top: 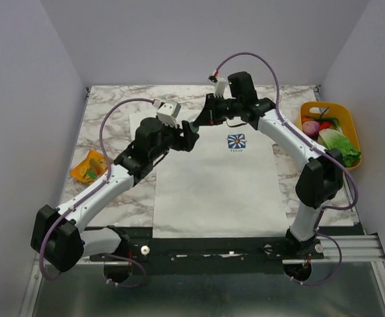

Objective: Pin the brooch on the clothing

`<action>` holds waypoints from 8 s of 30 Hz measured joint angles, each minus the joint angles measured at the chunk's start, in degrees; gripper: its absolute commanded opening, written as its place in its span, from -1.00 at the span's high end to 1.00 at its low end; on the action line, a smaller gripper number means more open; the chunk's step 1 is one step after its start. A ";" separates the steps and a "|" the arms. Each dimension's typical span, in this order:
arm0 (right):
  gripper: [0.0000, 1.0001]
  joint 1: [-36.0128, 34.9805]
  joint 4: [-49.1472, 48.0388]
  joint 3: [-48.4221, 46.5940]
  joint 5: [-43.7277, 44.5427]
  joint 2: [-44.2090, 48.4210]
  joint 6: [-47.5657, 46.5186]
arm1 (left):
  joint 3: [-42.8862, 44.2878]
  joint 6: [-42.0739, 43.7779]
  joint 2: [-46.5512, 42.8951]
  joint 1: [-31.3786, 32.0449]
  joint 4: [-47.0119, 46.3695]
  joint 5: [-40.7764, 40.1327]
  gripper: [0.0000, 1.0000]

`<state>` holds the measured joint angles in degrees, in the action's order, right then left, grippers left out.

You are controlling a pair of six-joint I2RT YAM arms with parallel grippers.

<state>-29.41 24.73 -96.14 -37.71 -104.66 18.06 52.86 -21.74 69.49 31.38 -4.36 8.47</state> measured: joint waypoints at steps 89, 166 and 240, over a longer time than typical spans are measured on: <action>-0.40 15.08 -12.24 25.90 11.63 -2.97 14.34 | 28.83 5.77 40.61 6.43 21.92 -16.57 -0.30; -0.40 20.52 -19.37 32.89 9.88 0.20 15.37 | 27.08 8.94 43.06 3.45 26.40 -28.94 0.41; -0.40 20.50 -20.85 32.89 7.19 -1.60 15.32 | 22.18 7.13 41.72 -2.84 24.30 -20.22 0.19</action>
<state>-8.91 3.88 -63.24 -30.52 -106.26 33.39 75.05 -14.61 111.22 28.53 19.94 -11.75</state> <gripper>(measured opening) 0.700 0.404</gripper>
